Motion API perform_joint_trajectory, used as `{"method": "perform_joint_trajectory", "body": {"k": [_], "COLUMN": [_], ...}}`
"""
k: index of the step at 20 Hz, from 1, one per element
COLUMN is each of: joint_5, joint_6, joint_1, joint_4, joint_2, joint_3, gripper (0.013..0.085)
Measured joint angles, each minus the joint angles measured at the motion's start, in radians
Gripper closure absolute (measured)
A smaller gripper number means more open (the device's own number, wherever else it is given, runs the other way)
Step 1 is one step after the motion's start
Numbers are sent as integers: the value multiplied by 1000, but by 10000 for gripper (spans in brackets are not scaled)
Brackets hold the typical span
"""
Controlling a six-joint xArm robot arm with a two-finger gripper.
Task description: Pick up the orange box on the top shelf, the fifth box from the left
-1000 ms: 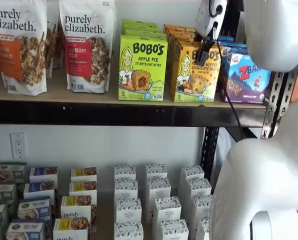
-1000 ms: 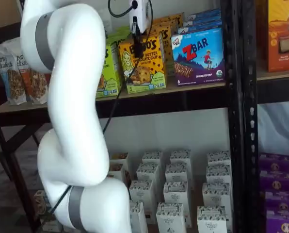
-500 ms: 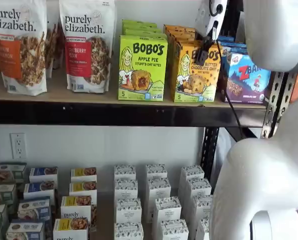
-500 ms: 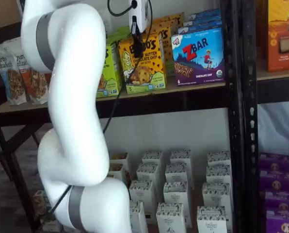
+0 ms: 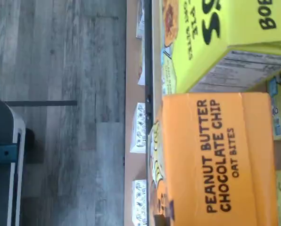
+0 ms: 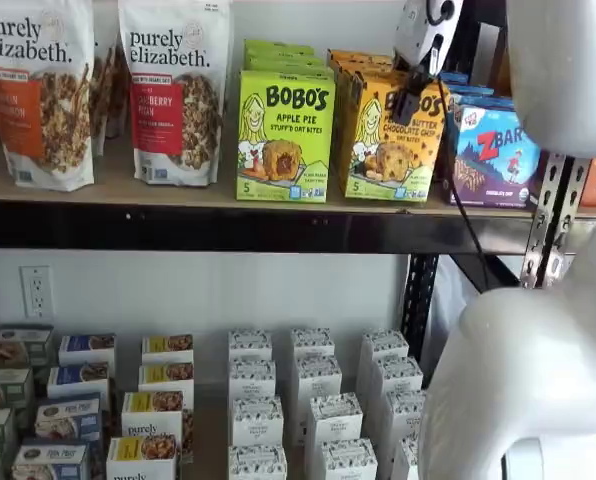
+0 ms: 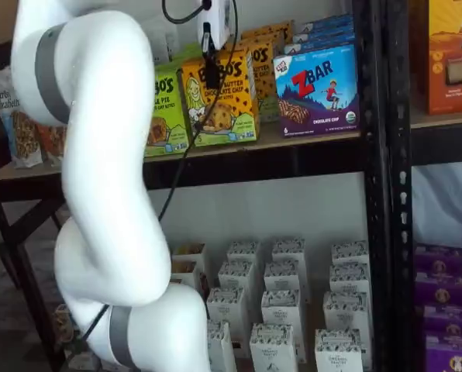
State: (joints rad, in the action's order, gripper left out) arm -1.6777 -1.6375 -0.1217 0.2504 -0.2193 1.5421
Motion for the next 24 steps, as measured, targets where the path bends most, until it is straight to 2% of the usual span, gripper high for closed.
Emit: {"method": "perform_joint_trajectory", "body": {"k": [11,24], "joint_5": [-65,-113], "joint_6": [-41,-86], "joint_1": [-60,-106], "joint_4": [24,3], "joint_2": [-186,-398], "joint_3": [-137,-332], "gripper": [610,610]}}
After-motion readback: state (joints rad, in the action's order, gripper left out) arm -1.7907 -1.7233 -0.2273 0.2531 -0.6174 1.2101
